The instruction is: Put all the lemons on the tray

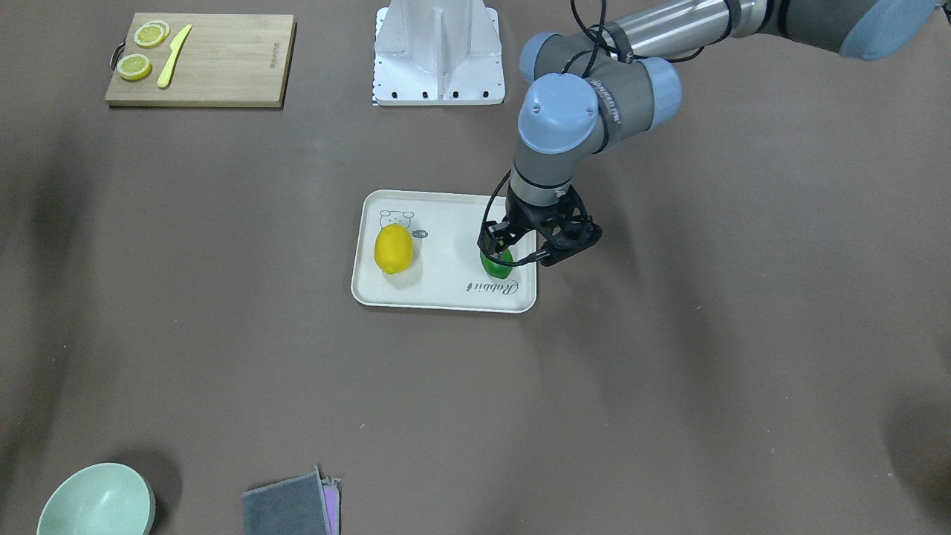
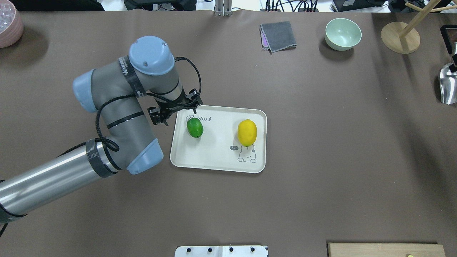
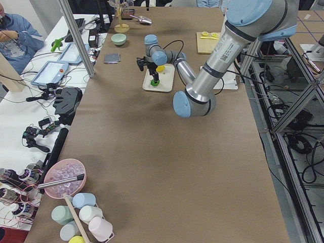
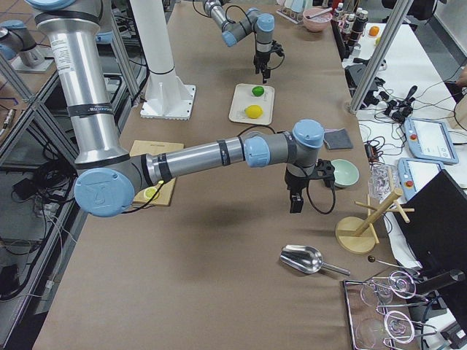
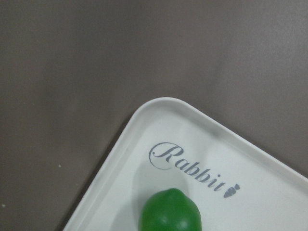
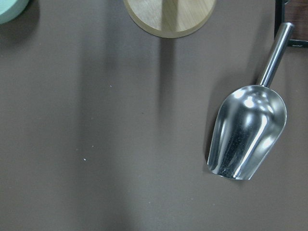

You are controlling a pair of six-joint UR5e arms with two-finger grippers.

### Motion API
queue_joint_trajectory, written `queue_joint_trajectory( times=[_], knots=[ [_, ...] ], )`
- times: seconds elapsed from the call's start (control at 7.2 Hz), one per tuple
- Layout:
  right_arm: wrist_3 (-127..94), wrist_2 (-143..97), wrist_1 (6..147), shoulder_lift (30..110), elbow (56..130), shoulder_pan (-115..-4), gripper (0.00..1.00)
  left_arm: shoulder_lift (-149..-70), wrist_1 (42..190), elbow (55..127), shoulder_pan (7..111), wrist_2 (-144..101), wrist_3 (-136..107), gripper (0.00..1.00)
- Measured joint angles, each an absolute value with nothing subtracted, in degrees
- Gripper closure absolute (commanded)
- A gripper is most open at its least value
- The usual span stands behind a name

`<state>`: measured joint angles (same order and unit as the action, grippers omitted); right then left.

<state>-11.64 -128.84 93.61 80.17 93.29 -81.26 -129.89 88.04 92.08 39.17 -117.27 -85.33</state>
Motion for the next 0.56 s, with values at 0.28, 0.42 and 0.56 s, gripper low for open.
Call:
queue_joint_trajectory(
  times=[0.28,0.42,0.56],
  knots=[
    [-10.99,-130.56,93.7,83.6,93.01,-84.44,0.0,-121.96,83.26,98.36,48.82,-124.39,-70.11,0.02],
    [-11.02,-132.03,93.89,84.74,92.59,-85.78,0.0,-117.05,82.48,99.86,54.13,-127.6,-62.0,0.02],
    [-11.1,-133.32,94.06,85.79,92.07,-87.25,0.0,-111.62,82.41,100.37,58.94,-129.83,-53.53,0.02]
  ],
)
